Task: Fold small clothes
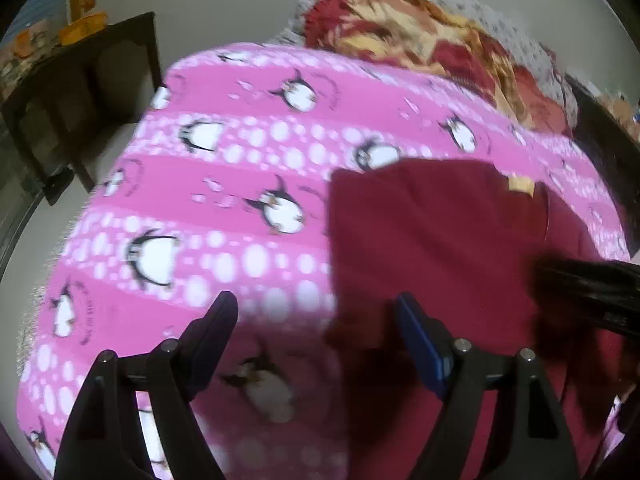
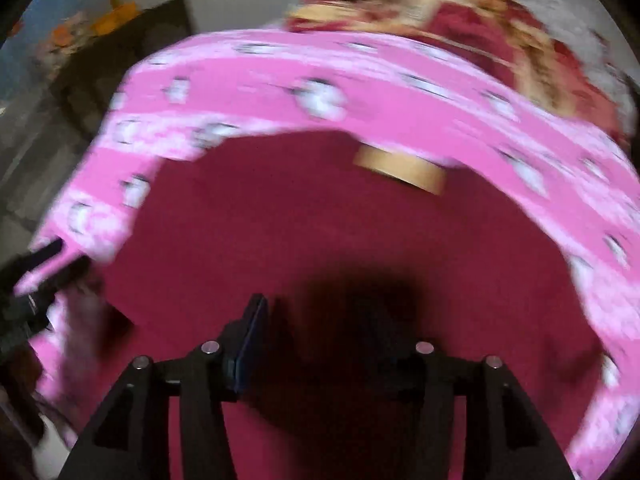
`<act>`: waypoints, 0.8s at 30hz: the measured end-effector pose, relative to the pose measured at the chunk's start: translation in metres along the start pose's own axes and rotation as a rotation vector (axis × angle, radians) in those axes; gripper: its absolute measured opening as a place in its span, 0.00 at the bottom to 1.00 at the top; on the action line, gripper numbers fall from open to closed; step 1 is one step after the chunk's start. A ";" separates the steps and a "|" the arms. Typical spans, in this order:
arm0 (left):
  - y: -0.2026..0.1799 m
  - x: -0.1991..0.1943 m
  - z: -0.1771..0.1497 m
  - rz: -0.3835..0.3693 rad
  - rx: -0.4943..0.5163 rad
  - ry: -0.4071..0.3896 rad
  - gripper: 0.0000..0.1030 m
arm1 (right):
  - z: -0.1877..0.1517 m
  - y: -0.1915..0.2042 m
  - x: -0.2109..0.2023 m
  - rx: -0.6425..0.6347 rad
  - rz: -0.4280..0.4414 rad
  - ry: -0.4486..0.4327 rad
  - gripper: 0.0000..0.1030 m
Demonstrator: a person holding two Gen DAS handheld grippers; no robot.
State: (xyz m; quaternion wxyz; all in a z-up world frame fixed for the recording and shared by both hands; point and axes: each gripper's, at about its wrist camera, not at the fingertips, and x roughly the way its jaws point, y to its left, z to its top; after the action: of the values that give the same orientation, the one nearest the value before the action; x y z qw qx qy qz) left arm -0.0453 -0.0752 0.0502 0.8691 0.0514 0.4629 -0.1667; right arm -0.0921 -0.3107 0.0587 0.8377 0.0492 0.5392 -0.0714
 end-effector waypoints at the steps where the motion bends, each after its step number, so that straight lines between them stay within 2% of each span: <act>1: -0.003 0.005 0.000 0.004 0.004 0.011 0.77 | -0.007 -0.020 0.000 0.026 -0.041 0.019 0.54; 4: -0.015 0.024 -0.004 0.026 0.028 0.047 0.77 | -0.022 -0.057 0.008 0.098 -0.091 0.052 0.54; 6: -0.022 0.032 -0.007 0.045 0.043 0.059 0.77 | -0.026 -0.068 0.012 0.127 -0.059 0.040 0.55; 9: -0.027 0.033 -0.008 0.066 0.043 0.062 0.79 | -0.024 -0.065 0.005 0.124 -0.077 0.032 0.55; 12: -0.029 0.025 -0.007 0.070 0.044 0.056 0.79 | -0.028 -0.060 -0.020 0.086 -0.065 -0.008 0.55; 15: -0.032 0.014 -0.006 0.074 0.059 0.040 0.79 | -0.037 -0.062 -0.046 0.130 -0.043 -0.064 0.65; 19: -0.036 0.001 -0.008 0.064 0.061 0.021 0.79 | -0.072 -0.071 -0.074 0.205 0.076 -0.082 0.67; 24: -0.039 -0.017 -0.011 0.037 0.055 0.000 0.79 | -0.119 -0.057 -0.099 0.150 0.169 -0.041 0.67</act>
State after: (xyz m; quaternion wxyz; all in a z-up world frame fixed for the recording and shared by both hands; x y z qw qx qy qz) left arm -0.0756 -0.1056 0.0606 0.8703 0.0839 0.4571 -0.1634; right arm -0.2489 -0.3408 0.0989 0.8456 0.1555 0.5089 -0.0416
